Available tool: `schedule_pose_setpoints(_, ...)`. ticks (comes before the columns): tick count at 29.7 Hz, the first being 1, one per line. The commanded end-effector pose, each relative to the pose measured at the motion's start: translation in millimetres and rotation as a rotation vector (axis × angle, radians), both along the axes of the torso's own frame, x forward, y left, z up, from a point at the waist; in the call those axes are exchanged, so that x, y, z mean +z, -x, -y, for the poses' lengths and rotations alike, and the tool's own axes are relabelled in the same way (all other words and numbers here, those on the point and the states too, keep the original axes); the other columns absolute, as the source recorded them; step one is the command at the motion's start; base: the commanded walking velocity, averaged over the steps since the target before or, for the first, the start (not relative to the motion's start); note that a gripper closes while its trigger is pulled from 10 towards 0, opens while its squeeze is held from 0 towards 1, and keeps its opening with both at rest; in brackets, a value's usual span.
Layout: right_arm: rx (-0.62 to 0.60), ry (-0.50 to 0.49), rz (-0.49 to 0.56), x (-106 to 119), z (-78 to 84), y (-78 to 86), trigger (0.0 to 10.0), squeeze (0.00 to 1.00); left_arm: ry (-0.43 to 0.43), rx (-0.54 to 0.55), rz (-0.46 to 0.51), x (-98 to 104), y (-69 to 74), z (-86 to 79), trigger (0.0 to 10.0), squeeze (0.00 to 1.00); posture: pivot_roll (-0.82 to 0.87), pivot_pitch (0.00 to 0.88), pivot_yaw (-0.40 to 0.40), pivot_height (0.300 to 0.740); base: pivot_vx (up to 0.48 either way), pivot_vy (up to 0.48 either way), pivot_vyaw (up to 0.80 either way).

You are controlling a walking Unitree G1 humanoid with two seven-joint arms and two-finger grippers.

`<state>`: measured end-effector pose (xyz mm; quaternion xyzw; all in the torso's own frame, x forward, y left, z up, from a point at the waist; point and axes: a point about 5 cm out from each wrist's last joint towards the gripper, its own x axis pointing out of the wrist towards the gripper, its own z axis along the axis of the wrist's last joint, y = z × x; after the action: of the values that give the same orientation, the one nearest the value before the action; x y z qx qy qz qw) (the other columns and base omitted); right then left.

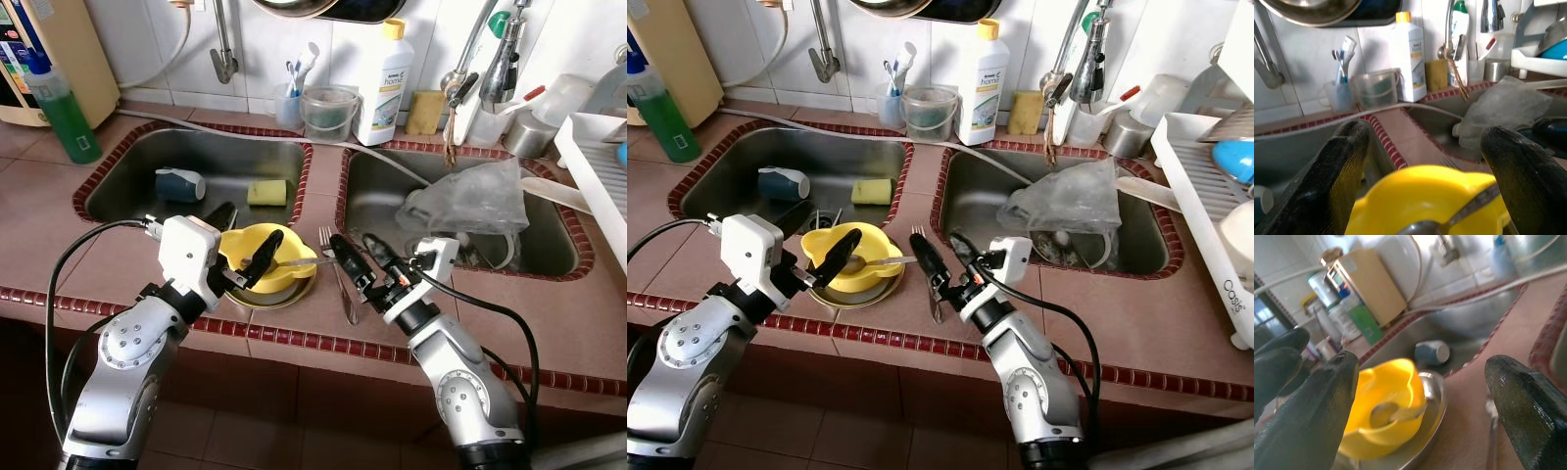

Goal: Kitchen organization

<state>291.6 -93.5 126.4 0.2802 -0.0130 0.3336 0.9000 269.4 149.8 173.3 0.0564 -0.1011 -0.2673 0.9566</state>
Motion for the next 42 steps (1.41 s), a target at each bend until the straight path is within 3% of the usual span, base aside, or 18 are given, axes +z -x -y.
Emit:
schedule_pose_setpoints(1,0.037,-0.032,-0.010,0.4,-4.0,-0.1,10.0,0.00,-0.022,-0.029,-0.005,-0.5,5.7,2.3,10.0,0.00,-0.04,0.091,-0.033,0.740,0.000,0.000,0.00)
schedule_pose_setpoints(7,0.042,-0.059,-0.019,-0.3,-3.7,-0.3,10.0,0.00,-0.106,-0.079,-0.030,-10.7,15.6,3.6,10.0,0.00,-0.04,0.097,-0.037,0.740,0.000,0.000,0.00)
schedule_pose_setpoints(16,0.038,-0.148,-0.059,-3.9,0.3,-2.0,10.0,0.00,-0.139,-0.094,-0.060,-14.9,19.1,-0.9,10.0,0.00,-0.04,0.103,-0.030,0.740,0.000,0.000,0.00)
schedule_pose_setpoints(17,0.032,-0.170,-0.066,-4.2,2.1,-2.0,5.6,0.00,-0.141,-0.094,-0.064,-15.3,19.9,-2.1,10.0,0.00,-0.04,0.103,-0.030,0.740,0.000,0.000,0.00)
schedule_pose_setpoints(18,0.030,-0.181,-0.070,-4.5,2.8,-2.0,4.0,0.00,-0.143,-0.094,-0.064,-15.2,20.3,-2.6,10.0,0.00,-0.04,0.103,-0.029,0.740,0.000,0.000,0.00)
schedule_pose_setpoints(19,0.030,-0.181,-0.070,-4.5,2.8,-2.0,4.0,0.00,-0.143,-0.094,-0.064,-15.2,20.3,-2.6,10.0,0.00,-0.04,0.103,-0.029,0.740,0.000,0.000,0.00)
schedule_pose_setpoints(20,0.029,-0.190,-0.073,-4.8,3.4,-1.9,1.9,0.00,-0.144,-0.094,-0.065,-15.1,20.6,-2.8,10.0,0.00,-0.04,0.104,-0.029,0.740,0.000,0.000,0.00)
schedule_pose_setpoints(21,0.029,-0.190,-0.073,-4.8,3.4,-1.9,1.9,0.00,-0.144,-0.094,-0.065,-15.1,20.6,-2.8,10.0,0.00,-0.04,0.104,-0.029,0.740,0.000,0.000,0.00)
schedule_pose_setpoints(22,0.037,-0.206,-0.077,-5.0,3.4,-1.6,0.8,0.00,-0.145,-0.094,-0.066,-14.6,21.3,-2.9,10.0,0.00,-0.04,0.104,-0.029,0.740,0.000,0.000,0.00)
schedule_pose_setpoints(23,0.037,-0.206,-0.077,-5.0,3.4,-1.6,0.8,0.00,-0.145,-0.094,-0.066,-14.6,21.3,-2.9,10.0,0.00,-0.04,0.104,-0.029,0.740,0.000,0.000,0.00)
schedule_pose_setpoints(24,0.047,-0.214,-0.080,-4.9,2.8,-1.2,0.0,0.00,-0.146,-0.093,-0.065,-14.2,21.6,-2.9,10.0,0.00,-0.04,0.104,-0.031,0.740,0.000,0.000,0.00)
schedule_pose_setpoints(42,0.149,-0.158,-0.143,-14.9,-11.6,3.0,0.0,0.00,-0.138,-0.067,-0.060,-11.9,26.2,-4.5,10.0,0.00,-0.02,0.106,-0.051,0.740,0.000,0.000,0.00)
